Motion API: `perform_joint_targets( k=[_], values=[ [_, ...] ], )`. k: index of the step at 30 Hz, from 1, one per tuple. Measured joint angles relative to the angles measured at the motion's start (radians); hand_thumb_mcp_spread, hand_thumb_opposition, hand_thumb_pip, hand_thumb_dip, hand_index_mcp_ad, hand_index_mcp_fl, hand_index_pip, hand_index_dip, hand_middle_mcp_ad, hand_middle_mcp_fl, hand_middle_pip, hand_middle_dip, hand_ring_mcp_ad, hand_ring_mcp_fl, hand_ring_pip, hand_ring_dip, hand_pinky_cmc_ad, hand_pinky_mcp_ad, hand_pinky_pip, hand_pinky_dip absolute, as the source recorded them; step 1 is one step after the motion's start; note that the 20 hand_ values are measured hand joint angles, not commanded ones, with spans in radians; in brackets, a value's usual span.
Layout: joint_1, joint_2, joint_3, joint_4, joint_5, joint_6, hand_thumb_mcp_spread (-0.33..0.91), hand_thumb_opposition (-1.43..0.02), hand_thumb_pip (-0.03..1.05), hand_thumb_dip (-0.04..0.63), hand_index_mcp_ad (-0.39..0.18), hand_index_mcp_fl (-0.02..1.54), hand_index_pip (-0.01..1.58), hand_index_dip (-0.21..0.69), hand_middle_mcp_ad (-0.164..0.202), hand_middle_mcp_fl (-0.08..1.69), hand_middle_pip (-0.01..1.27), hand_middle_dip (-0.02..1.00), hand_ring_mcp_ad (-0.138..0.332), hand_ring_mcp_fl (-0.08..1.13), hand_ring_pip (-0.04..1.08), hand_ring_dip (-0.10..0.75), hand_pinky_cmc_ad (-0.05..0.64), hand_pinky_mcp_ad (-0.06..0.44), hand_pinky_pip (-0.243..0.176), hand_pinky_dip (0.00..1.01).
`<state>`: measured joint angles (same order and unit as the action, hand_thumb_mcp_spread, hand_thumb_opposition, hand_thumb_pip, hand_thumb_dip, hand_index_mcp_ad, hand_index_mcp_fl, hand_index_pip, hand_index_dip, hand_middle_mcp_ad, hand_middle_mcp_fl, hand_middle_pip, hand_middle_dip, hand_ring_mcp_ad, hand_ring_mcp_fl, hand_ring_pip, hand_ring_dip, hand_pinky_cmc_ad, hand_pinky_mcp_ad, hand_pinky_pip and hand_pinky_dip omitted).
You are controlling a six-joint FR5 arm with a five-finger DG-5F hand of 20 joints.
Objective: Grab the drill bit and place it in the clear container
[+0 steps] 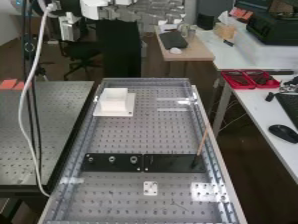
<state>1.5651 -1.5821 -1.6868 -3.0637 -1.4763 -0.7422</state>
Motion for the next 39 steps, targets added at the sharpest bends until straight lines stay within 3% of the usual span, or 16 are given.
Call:
perform_joint_targets(
  k=[5, 7, 12, 16, 17, 20, 26, 31, 39],
  values=[
    [-0.006, -0.019, -0.032, 0.036, 0.030, 0.006, 0.01, -0.01, 0.02, 0.000, 0.000, 0.00, 0.01, 0.019, 0.061, 0.00, 0.01, 0.02, 0.087, 0.01, 0.01, 0.012, 0.000, 0.017, -0.012, 0.02],
    [-0.012, -0.027, -0.038, 0.046, 0.029, 0.022, 0.08, -0.18, 0.13, 0.007, 0.051, 0.01, 0.02, 0.019, 0.059, -0.01, 0.06, 0.03, 0.091, 0.01, 0.01, 0.007, -0.003, 0.016, -0.012, 0.03],
    [-0.020, -0.040, -0.048, 0.065, 0.031, 0.038, 0.12, -0.53, 0.15, 0.007, 0.063, 0.04, 0.06, 0.019, 0.063, 0.00, 0.12, 0.03, 0.148, 0.04, 0.07, -0.019, 0.080, 0.084, -0.026, 0.09],
    [-0.027, -0.047, -0.054, 0.077, 0.031, 0.043, 0.12, -0.68, 0.16, 0.007, 0.098, 0.04, 0.07, 0.019, 0.108, 0.00, 0.14, 0.02, 0.216, 0.08, 0.07, -0.023, 0.133, 0.152, -0.061, 0.11],
    [-0.028, -0.049, -0.057, 0.081, 0.015, 0.046, 0.12, -0.71, 0.16, 0.007, 0.103, 0.04, 0.09, 0.019, 0.105, -0.01, 0.14, 0.02, 0.220, 0.08, 0.08, -0.023, 0.143, 0.166, -0.061, 0.12],
    [-0.031, -0.057, -0.064, 0.091, 0.014, 0.057, 0.12, -0.74, 0.16, 0.007, 0.108, 0.04, 0.09, 0.019, 0.106, 0.02, 0.15, 0.02, 0.230, 0.09, 0.10, -0.023, 0.155, 0.188, -0.063, 0.14],
    [-0.037, -0.069, -0.077, 0.106, 0.065, 0.075, 0.12, -0.79, 0.17, 0.007, 0.140, 0.06, 0.09, 0.019, 0.155, 0.02, 0.16, 0.02, 0.246, 0.11, 0.09, -0.023, 0.164, 0.202, -0.075, 0.14],
    [-0.047, -0.082, -0.089, 0.119, 0.014, 0.083, 0.12, -0.81, 0.17, 0.007, 0.140, 0.05, 0.09, 0.019, 0.155, 0.03, 0.17, 0.02, 0.246, 0.11, 0.09, -0.023, 0.176, 0.199, -0.075, 0.15],
    [-0.055, -0.113, -0.107, 0.132, 0.050, 0.104, 0.12, -0.80, 0.20, 0.005, 0.148, 0.05, 0.09, 0.019, 0.154, 0.03, 0.17, 0.02, 0.260, 0.12, 0.09, -0.023, 0.176, 0.216, -0.077, 0.15]
  ],
)
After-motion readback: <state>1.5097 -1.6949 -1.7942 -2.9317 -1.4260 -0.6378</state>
